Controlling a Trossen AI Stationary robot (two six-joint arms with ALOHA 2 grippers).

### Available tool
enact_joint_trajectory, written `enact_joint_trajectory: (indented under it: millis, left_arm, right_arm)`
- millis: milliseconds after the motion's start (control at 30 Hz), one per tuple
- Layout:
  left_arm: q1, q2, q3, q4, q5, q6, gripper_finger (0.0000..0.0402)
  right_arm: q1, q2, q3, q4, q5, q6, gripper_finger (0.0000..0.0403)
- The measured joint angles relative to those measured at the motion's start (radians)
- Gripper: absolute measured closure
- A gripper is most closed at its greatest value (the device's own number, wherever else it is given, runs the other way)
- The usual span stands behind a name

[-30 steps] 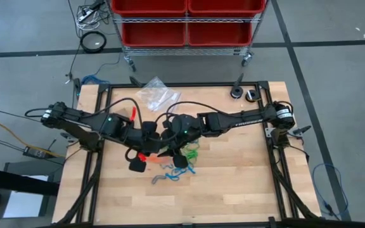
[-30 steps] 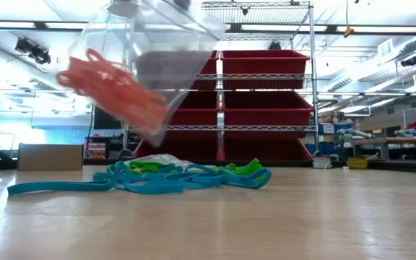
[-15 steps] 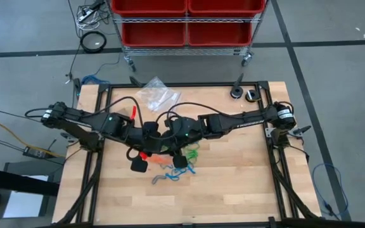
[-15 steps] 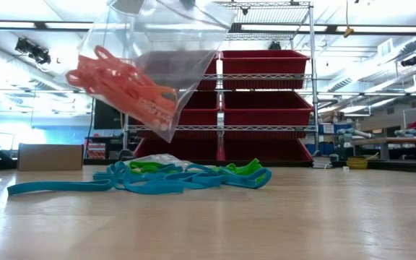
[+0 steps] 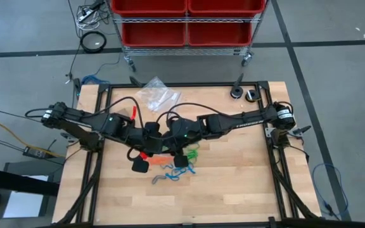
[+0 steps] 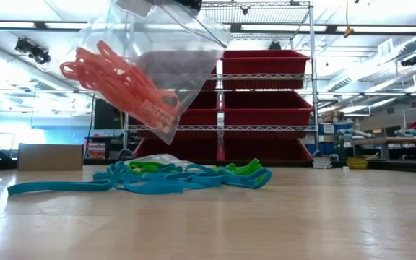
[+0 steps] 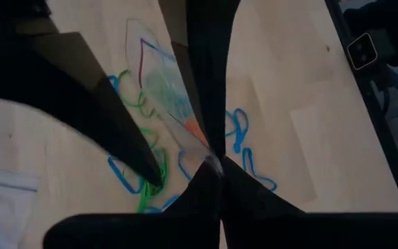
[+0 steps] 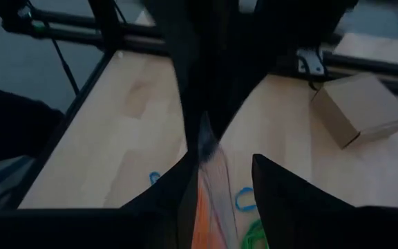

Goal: Sort rubber bands
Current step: Close the transparent zip bag

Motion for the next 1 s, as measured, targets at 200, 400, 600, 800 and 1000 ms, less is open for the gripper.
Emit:
enact_joint_trajectory:
  millis: [200, 400, 600, 800, 1000]
  left_arm:
    - [0.000, -0.003, 0.002, -0.005, 0.001, 0.001, 0.0400]
    - [-0.009, -0.004, 0.002, -0.023, 0.024, 0.001, 0.0400]
    - [-0.009, -0.004, 0.003, -0.054, 0.007, -0.001, 0.0400]
    - [-0.009, -0.004, 0.003, -0.055, 0.006, -0.004, 0.0400]
    - [-0.009, -0.004, 0.003, -0.024, 0.006, -0.003, 0.0400]
  right_arm:
    - [0.000, 0.003, -0.001, -0.022, 0.001, -0.002, 0.0278]
    - [0.000, 0.004, -0.002, -0.046, -0.011, -0.002, 0.0280]
    - [0.000, -0.001, -0.002, -0.013, -0.059, 0.010, 0.0280]
    - [0.000, -0.003, -0.002, 0.003, -0.125, 0.012, 0.0267]
    - [-0.002, -0.001, -0.002, 0.014, -0.113, 0.029, 0.0239]
